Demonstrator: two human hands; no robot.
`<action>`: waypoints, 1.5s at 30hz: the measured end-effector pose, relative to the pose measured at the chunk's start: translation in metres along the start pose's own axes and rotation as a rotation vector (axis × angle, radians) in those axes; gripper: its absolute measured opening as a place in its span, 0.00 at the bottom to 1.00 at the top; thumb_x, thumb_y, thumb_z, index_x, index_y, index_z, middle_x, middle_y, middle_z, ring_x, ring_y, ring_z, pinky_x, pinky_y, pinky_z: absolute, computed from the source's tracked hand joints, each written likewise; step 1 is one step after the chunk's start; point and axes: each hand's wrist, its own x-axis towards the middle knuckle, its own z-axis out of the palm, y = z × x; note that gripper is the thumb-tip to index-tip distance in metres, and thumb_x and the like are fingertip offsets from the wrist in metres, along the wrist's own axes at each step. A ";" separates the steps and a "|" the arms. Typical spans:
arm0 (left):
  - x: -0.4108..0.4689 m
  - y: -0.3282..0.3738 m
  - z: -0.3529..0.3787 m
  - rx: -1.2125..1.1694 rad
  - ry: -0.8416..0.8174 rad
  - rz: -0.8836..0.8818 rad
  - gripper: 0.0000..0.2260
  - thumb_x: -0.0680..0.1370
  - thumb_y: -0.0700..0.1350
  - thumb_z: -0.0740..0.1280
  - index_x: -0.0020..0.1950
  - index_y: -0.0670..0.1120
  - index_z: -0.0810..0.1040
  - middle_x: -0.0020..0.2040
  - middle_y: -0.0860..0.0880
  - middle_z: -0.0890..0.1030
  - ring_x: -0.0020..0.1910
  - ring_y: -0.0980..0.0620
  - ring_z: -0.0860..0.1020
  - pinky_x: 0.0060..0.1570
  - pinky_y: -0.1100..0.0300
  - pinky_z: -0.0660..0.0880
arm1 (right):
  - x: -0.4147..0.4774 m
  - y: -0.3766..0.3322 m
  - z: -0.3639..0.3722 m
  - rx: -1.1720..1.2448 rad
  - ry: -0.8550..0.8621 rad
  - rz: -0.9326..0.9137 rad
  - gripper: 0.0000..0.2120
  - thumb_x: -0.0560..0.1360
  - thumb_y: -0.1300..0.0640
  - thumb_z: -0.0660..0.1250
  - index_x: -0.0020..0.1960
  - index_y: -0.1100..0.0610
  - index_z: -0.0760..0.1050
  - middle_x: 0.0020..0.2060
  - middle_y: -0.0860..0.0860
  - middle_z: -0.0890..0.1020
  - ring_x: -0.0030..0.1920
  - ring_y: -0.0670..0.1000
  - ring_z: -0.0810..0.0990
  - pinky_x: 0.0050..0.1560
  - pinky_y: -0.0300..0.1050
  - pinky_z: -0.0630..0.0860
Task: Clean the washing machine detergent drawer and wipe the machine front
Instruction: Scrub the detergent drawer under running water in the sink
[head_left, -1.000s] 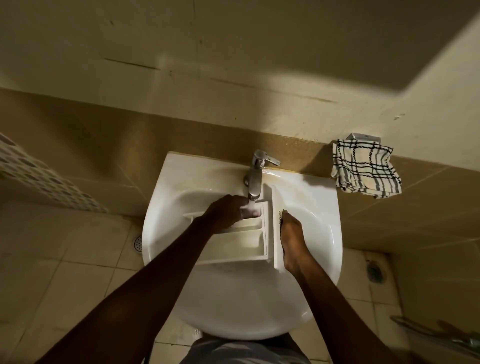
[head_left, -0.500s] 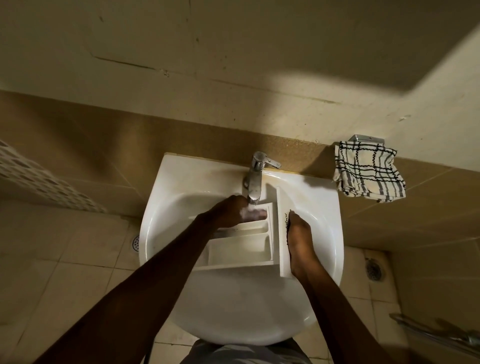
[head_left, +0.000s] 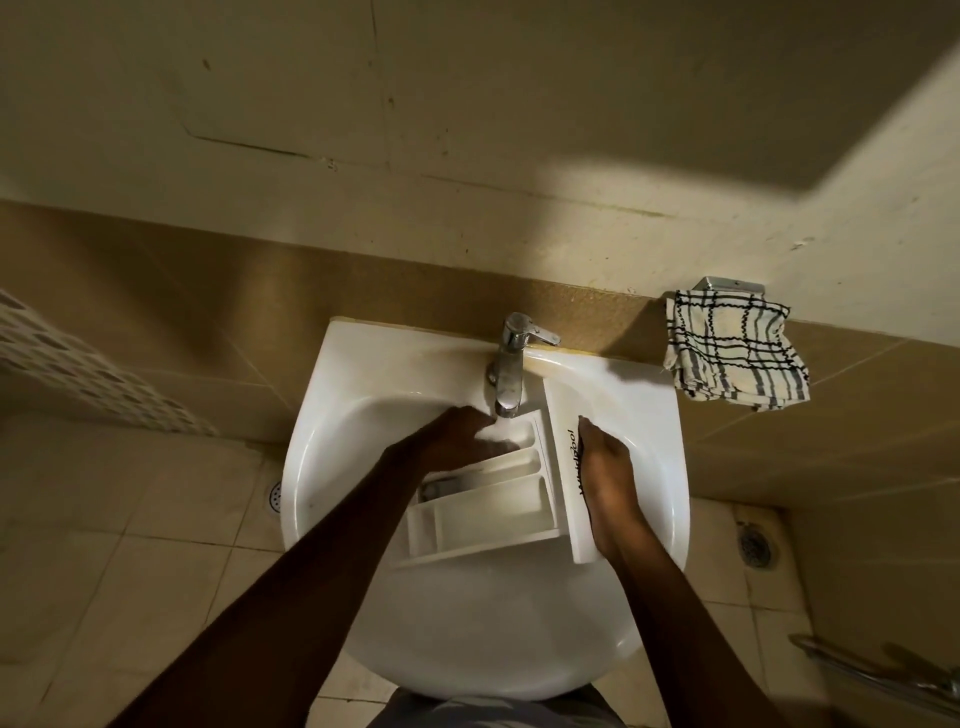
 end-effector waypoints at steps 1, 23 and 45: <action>-0.004 -0.004 -0.003 0.013 -0.011 0.019 0.30 0.77 0.62 0.67 0.72 0.44 0.73 0.70 0.44 0.75 0.69 0.44 0.73 0.66 0.53 0.69 | 0.001 -0.001 -0.004 0.005 0.005 -0.003 0.24 0.79 0.44 0.59 0.51 0.66 0.78 0.40 0.67 0.81 0.39 0.59 0.79 0.43 0.54 0.78; -0.005 0.010 -0.016 -0.036 0.123 -0.077 0.20 0.74 0.66 0.69 0.41 0.49 0.81 0.43 0.48 0.84 0.45 0.48 0.80 0.48 0.55 0.75 | 0.018 0.002 -0.017 0.112 0.000 0.082 0.20 0.83 0.46 0.54 0.58 0.57 0.80 0.51 0.61 0.84 0.46 0.60 0.82 0.52 0.55 0.80; -0.013 0.008 -0.016 -0.152 0.080 -0.037 0.15 0.75 0.53 0.74 0.56 0.44 0.84 0.53 0.46 0.84 0.50 0.50 0.80 0.49 0.58 0.73 | 0.011 -0.011 -0.019 0.119 -0.026 0.091 0.18 0.81 0.47 0.58 0.56 0.57 0.81 0.50 0.59 0.85 0.46 0.60 0.83 0.54 0.57 0.79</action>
